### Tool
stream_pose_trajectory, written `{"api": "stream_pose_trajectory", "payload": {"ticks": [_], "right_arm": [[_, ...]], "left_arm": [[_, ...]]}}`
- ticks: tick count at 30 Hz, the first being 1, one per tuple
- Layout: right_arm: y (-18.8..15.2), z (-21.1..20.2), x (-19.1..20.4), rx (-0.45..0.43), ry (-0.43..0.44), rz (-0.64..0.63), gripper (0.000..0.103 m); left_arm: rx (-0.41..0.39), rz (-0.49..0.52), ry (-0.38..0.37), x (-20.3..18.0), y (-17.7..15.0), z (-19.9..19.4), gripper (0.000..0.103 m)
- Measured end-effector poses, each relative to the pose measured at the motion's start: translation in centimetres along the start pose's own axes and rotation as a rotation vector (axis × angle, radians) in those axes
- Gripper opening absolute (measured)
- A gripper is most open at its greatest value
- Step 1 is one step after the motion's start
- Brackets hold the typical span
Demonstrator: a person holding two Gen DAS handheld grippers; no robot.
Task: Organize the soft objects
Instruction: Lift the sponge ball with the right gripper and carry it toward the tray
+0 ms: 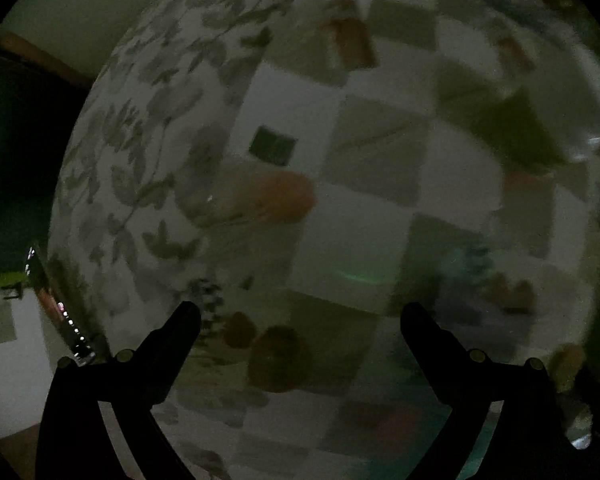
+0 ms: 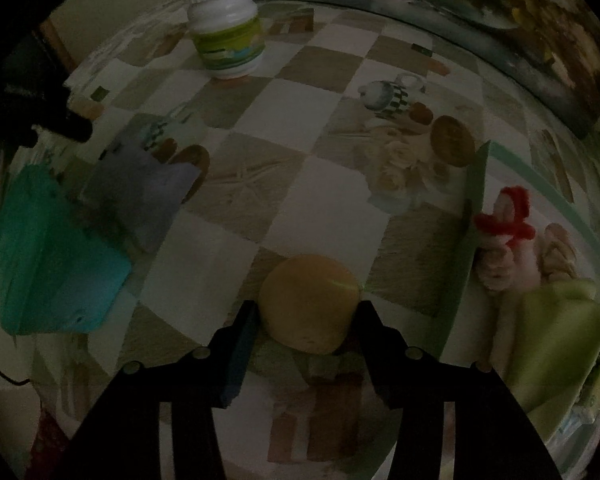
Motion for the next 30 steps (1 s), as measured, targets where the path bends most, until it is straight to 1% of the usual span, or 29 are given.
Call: {"api": "stream_pose_trajectory", "payload": {"ticks": [2, 7, 11, 15, 22, 26, 30], "right_arm": [[0.1, 0.1, -0.4, 0.0, -0.001, -0.001, 0.053], [0.1, -0.1, -0.3, 0.004, 0.002, 0.016, 0.053], [0.1, -0.4, -0.8, 0.013, 0.006, 0.059, 0.053], [0.8, -1.4, -1.9, -0.012, 0.014, 0.1, 0.053], [2.5, -3.7, -3.3, -0.076, 0.033, 0.133, 0.053], [3.1, -5.1, -5.0, -0.113, 0.03, 0.176, 0.053], [3.3, -6.2, -6.7, -0.14, 0.023, 0.237, 0.053]], "left_arm": [[0.019, 0.02, 0.028, 0.1, -0.2, 0.7, 0.1], [0.048, 0.063, 0.009, -1.7, -0.6, 1.5, 0.1], [0.051, 0.135, 0.009, -4.0, 0.0, 1.2, 0.1], [0.039, 0.212, 0.03, -6.4, 0.8, 0.7, 0.1], [-0.032, 0.301, 0.056, -11.9, 2.7, -1.0, 0.1], [-0.06, 0.331, 0.05, -14.3, 2.7, -1.7, 0.1], [-0.1, 0.362, 0.041, -16.6, 3.2, -3.3, 0.1]]}}
Point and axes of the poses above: each gripper's, at about its wrist camera, not at the fingertips, and z roughly the way its jaws point, x to its left, y to its top, the point moved 9 cm from there along z, roughly the way its jaws point, and after that the axes turned 12 degrees about -x, right-handed, at the moved point
